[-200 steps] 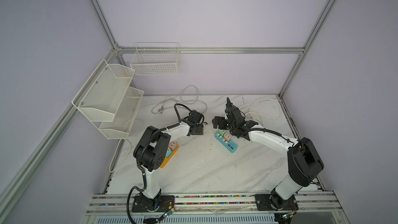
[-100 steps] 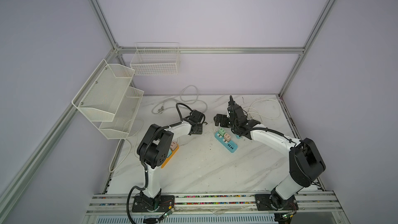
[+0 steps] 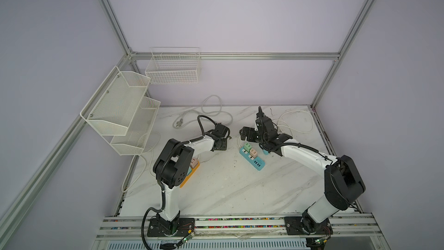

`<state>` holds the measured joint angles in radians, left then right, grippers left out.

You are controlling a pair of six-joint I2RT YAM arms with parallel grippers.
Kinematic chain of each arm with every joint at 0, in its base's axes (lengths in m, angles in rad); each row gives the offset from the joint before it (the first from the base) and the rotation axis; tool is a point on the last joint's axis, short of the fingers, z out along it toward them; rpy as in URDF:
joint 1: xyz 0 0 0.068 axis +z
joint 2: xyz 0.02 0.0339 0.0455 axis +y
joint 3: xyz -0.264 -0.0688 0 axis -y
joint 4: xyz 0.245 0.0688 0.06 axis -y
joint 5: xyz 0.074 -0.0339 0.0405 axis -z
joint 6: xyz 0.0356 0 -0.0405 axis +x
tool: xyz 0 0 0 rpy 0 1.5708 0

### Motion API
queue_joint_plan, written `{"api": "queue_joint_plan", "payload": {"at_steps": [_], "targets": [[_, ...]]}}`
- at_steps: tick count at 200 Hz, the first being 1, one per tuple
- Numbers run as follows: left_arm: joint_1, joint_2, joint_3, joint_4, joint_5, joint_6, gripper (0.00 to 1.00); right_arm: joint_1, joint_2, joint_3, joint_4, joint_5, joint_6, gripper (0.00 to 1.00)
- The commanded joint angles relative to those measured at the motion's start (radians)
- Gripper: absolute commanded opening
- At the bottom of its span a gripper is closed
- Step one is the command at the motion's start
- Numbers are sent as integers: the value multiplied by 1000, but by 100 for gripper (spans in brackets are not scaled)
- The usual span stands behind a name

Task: Pull the plug off the socket
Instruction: 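Lower the left gripper onto the black strip while the right aligns over a pink adapter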

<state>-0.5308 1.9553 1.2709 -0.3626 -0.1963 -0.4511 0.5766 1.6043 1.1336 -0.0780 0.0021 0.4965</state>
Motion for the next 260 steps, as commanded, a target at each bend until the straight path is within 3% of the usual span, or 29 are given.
{"api": "queue_joint_plan", "payload": {"at_steps": [1,108,178,260], "targets": [[-47,-90,-59,43,60,27,33,-19,-46,-23,5,7,24,97],[-193,-251,-263,18,95,-5,29,-63,-69,-53,-9,-7,20,97],[-242,-253,-298,-63,109,53,29,-64,-53,-31,-26,-2,10,97],[-241,-232,-279,-79,109,49,64,-64,-53,-18,-59,-2,7,97]]}}
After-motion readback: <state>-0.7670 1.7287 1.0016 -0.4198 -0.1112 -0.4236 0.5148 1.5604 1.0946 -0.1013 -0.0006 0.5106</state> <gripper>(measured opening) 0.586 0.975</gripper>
